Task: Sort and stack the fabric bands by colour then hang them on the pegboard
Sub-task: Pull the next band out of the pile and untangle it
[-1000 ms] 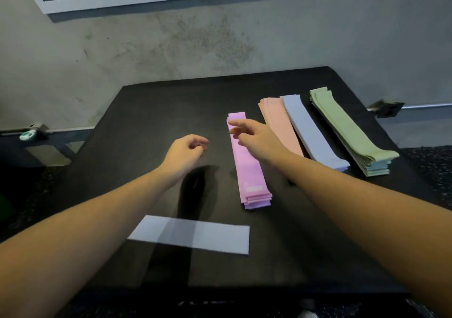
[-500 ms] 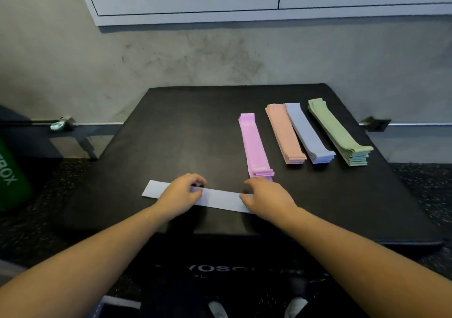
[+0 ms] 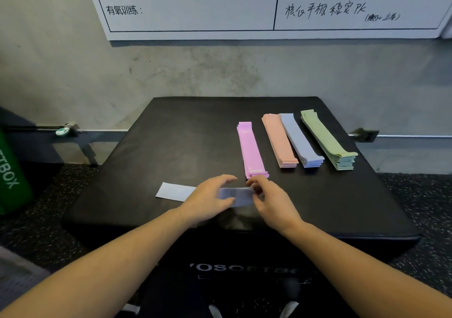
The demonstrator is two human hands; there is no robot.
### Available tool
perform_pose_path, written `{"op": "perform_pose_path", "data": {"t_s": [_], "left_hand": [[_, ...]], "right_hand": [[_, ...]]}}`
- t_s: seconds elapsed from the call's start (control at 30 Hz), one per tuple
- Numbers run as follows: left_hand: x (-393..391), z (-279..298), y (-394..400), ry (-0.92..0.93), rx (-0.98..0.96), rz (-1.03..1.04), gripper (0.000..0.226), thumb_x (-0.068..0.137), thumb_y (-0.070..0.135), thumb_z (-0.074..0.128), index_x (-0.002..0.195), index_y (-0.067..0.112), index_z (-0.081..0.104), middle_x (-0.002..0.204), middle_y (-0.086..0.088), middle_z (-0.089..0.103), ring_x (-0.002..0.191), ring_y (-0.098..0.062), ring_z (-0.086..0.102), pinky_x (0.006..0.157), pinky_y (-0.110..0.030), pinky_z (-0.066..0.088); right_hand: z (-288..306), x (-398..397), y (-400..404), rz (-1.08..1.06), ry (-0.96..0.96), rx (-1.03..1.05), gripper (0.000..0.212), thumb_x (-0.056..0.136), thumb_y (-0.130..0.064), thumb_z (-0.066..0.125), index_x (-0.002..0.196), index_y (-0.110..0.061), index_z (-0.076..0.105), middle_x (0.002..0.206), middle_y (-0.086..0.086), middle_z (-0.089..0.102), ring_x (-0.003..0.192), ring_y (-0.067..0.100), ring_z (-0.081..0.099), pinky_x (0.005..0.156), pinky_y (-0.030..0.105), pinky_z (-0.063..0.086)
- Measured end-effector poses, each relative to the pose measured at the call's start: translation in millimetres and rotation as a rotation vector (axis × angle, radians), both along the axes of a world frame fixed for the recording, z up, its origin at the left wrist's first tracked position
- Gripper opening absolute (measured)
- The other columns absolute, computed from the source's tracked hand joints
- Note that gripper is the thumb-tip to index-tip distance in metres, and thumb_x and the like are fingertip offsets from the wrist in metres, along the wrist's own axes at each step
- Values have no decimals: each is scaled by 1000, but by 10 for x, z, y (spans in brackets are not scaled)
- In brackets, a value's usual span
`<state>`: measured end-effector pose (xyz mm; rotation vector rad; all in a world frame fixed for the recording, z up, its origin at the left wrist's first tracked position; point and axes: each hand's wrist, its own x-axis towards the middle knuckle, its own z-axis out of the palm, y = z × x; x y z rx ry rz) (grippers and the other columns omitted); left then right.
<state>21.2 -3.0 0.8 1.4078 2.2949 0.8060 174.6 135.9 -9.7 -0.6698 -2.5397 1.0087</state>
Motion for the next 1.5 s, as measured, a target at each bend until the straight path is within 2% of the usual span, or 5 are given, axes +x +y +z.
{"op": "perform_pose_path", "data": {"t_s": [0.3,0.73,0.93,1.27,1.5], "left_hand": [[425,537,277,-189,225,-28,17,100,19,60,85,25,63,73,14,59,65,-4,49,61,-19,41],[968,1213,769,-801,407,139,16,103,19,49,116,17,59,119,-16,70,111,-33,68,101,-53,52],[1114,1327,1125,-1131,503,180,20,108,13,44,126,7,50,104,-10,77,85,-27,76,65,-41,62],[759,1519,1919,-1155,599,248,19,106,2,41,98,5,58,87,-14,71,82,-25,70,79,-40,58],[318,1342,2587,-894,479,360,24,100,10,56,124,13,61,119,-9,71,99,-23,69,82,-36,53]], "right_hand": [[788,331,104,19,369,-127,43,93,-3,64,112,-39,56,103,-11,70,96,4,64,78,11,47],[842,810,252,-104,437,-693,31,91,-45,70,115,-27,63,107,-5,73,104,14,70,87,38,58],[650,969,410,-28,353,-669,31,89,-26,77,116,-22,63,106,0,74,98,18,72,87,37,60],[199,1257,871,-168,201,-630,21,96,-11,60,112,-23,62,100,5,72,79,10,66,71,26,51],[70,1367,1173,-358,473,-544,28,89,-11,75,105,-35,71,82,6,75,72,14,67,74,31,52]]}}
